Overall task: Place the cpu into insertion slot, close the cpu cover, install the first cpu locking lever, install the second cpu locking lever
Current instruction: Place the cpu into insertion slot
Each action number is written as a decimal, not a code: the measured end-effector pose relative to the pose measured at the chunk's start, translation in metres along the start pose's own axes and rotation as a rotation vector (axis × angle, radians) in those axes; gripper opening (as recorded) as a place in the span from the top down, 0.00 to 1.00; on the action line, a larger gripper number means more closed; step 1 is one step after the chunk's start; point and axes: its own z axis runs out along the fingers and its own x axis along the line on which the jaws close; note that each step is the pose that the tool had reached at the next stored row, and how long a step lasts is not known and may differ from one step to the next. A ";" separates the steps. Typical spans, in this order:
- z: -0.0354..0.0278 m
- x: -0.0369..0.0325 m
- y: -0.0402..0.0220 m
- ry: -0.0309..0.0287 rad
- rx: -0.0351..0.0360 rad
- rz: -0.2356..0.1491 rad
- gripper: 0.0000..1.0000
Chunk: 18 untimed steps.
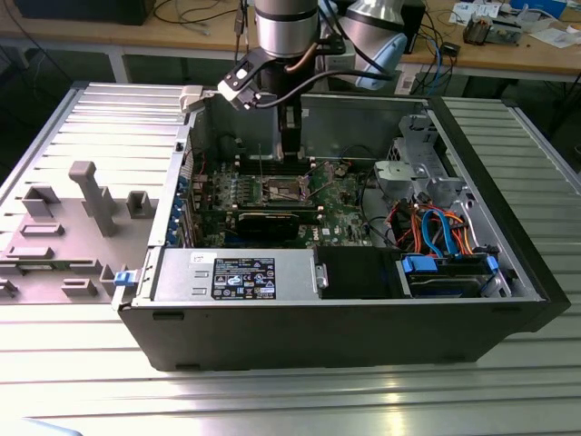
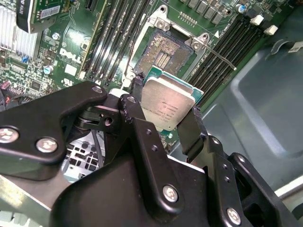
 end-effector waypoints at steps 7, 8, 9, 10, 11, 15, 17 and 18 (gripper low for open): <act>0.0040 0.0000 -0.0004 -0.0003 0.0000 0.002 0.46; 0.0040 0.0000 -0.0004 -0.0003 0.0000 0.002 0.46; 0.0040 0.0000 -0.0004 -0.0003 0.0000 0.002 0.46; 0.0040 0.0000 -0.0004 -0.0003 0.0000 0.002 0.46; 0.0040 0.0000 -0.0004 -0.0003 0.0000 0.002 0.46; 0.0041 0.0000 -0.0004 -0.0003 0.0000 0.002 0.46; 0.0041 0.0000 -0.0004 -0.0003 0.0000 0.002 0.46; 0.0048 0.0001 -0.0004 0.0002 -0.0005 0.002 0.46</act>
